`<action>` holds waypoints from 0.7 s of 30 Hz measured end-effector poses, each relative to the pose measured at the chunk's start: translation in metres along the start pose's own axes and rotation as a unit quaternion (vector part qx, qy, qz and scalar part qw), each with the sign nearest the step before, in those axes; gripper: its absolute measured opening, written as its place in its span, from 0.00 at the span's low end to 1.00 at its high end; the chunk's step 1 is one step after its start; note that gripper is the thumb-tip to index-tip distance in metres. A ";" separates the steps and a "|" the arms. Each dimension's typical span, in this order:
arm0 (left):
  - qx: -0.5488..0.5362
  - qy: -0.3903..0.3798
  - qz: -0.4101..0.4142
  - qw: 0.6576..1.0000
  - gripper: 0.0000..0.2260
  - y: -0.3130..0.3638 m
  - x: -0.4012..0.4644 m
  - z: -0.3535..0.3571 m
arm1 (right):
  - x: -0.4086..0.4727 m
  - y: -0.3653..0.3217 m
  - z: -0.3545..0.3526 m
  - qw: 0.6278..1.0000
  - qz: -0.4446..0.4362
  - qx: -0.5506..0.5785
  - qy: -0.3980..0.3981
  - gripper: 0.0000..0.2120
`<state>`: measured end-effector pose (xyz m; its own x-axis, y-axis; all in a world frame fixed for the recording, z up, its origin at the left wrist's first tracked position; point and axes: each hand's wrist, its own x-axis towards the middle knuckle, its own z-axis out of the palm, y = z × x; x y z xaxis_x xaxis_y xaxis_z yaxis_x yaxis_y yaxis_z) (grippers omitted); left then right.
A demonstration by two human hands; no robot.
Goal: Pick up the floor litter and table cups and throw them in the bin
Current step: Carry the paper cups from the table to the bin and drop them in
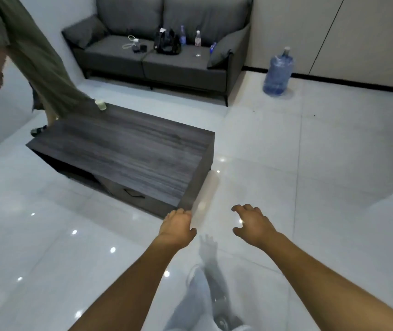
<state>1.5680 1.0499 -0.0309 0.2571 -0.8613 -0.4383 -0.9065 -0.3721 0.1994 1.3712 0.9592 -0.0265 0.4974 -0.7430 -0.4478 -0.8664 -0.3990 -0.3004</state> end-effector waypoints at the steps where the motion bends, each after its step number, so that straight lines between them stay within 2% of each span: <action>1: -0.006 -0.003 -0.005 1.000 0.23 0.000 0.020 -0.008 | 0.021 0.001 -0.010 1.000 -0.004 0.001 -0.002 0.27; 4: -0.012 -0.005 -0.013 1.000 0.22 0.001 0.087 -0.034 | 0.087 0.006 -0.043 1.000 -0.006 -0.002 0.004 0.28; 8: -0.002 -0.007 0.003 1.000 0.17 0.009 0.188 -0.080 | 0.175 0.017 -0.096 1.000 0.006 -0.002 0.014 0.28; 14: -0.011 0.000 0.030 0.999 0.20 0.036 0.314 -0.141 | 0.276 0.051 -0.167 0.999 0.043 0.023 0.016 0.27; 17: -0.005 -0.019 0.042 0.999 0.18 0.053 0.369 -0.165 | 0.322 0.073 -0.195 0.998 0.059 0.027 0.003 0.28; 21: -0.015 -0.010 0.038 0.999 0.19 0.078 0.463 -0.202 | 0.407 0.107 -0.248 0.998 0.053 0.028 0.010 0.28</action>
<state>1.6845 0.5521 -0.0413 0.1819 -0.8804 -0.4381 -0.9123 -0.3174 0.2590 1.4700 0.4808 -0.0316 0.4025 -0.7902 -0.4622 -0.9096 -0.2883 -0.2992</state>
